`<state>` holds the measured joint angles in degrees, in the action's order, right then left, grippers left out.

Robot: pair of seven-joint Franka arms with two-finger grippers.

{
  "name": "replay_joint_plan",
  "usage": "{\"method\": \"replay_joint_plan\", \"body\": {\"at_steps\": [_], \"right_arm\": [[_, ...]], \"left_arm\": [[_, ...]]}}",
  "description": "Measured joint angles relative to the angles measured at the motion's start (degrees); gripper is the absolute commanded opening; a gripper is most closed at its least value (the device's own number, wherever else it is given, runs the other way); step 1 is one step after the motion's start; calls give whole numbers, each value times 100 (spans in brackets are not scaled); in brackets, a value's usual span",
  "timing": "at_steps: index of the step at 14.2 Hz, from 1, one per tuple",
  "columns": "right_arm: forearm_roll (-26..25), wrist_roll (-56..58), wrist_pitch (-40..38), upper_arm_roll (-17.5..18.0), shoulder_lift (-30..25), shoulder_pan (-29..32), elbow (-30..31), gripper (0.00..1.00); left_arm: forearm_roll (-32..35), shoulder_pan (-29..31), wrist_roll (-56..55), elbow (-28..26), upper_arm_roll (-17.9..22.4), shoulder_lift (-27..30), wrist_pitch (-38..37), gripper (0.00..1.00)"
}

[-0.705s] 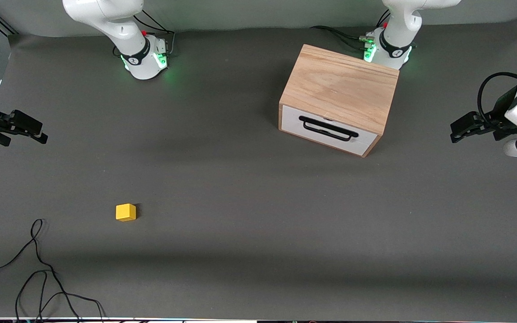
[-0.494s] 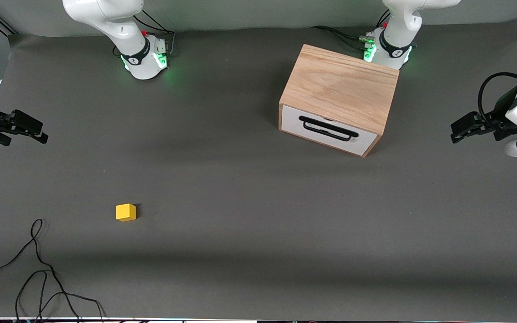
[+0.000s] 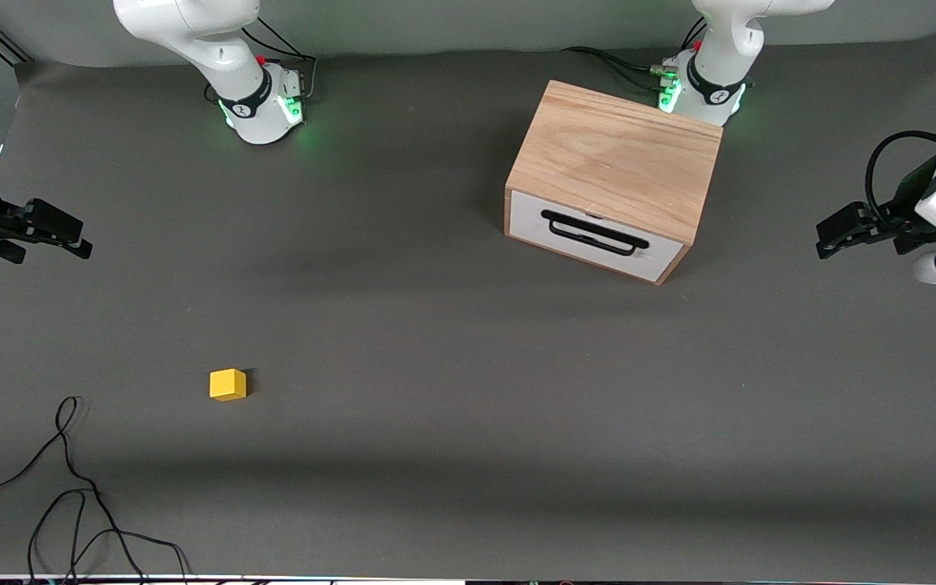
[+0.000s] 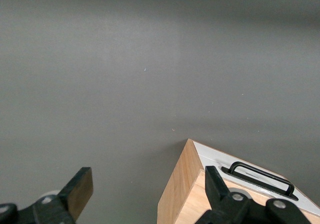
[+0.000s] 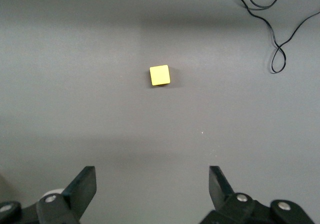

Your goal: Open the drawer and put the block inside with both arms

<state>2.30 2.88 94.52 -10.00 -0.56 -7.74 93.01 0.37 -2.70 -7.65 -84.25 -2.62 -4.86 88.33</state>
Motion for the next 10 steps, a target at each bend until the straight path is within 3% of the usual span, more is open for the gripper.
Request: {"method": "replay_joint_plan", "body": {"at_steps": [10], "right_arm": [[0,-9,-7,0,-30,2,-35,100]], "left_arm": [[-5,-4,-46,-75,-3,-5,-13,100]]}}
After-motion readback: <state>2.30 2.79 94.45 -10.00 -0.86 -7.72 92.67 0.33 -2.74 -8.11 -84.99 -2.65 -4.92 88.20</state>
